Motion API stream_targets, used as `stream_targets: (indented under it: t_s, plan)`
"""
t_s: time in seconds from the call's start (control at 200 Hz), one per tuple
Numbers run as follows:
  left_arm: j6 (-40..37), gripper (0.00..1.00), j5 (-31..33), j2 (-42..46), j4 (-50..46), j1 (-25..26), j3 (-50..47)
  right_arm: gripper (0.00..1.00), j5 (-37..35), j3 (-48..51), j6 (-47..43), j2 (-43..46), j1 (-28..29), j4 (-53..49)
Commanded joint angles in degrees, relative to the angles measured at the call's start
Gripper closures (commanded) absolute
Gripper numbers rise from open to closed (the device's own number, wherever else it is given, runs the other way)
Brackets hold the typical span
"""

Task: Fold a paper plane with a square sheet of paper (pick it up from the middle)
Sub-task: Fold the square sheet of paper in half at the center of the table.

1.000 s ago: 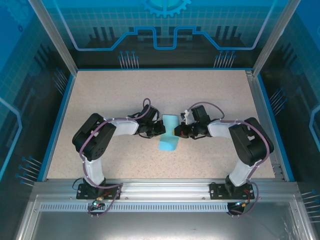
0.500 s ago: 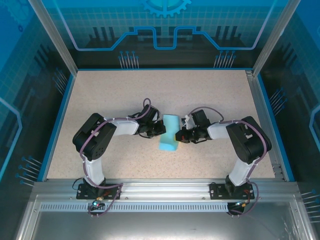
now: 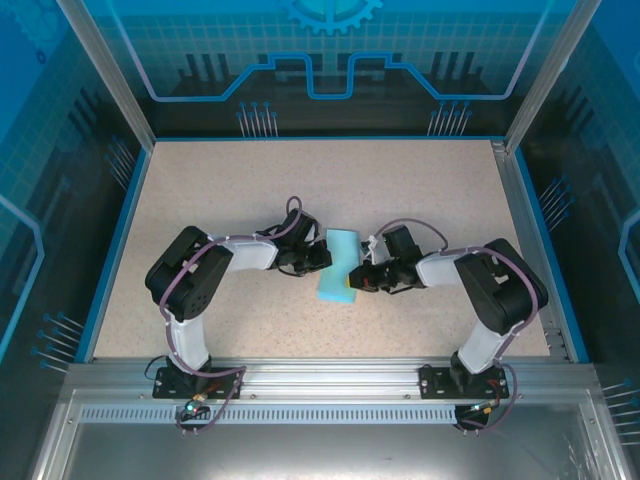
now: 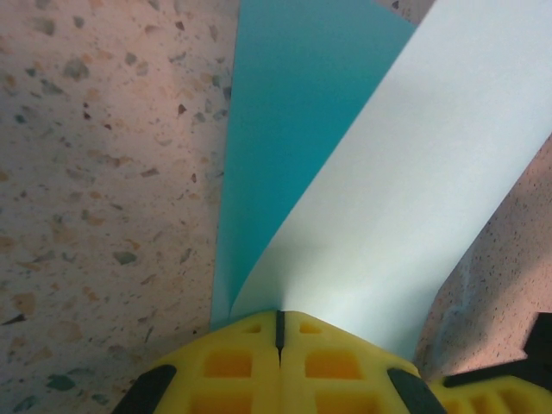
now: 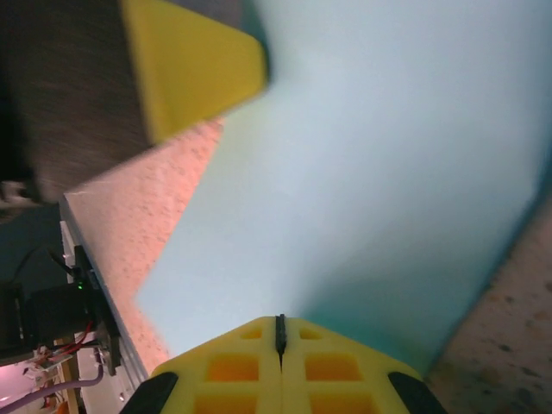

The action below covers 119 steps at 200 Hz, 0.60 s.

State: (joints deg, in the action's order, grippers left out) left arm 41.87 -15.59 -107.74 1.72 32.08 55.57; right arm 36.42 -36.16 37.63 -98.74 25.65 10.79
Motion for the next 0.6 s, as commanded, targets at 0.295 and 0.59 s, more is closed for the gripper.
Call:
stream_targets:
  t_s: [0.295, 0.59]
  plan:
    - [-1.57, 1.00, 0.96, -2.47, -4.22, 0.46, -0.28, 1.00, -0.74, 0.99, -0.19, 3.37, 1.16, -1.23]
    - [-1.51, 1.00, 0.90, -2.49, -4.37, 0.49, -0.20, 1.00, -1.34, 3.04, 0.51, 5.64, 3.26, -0.55]
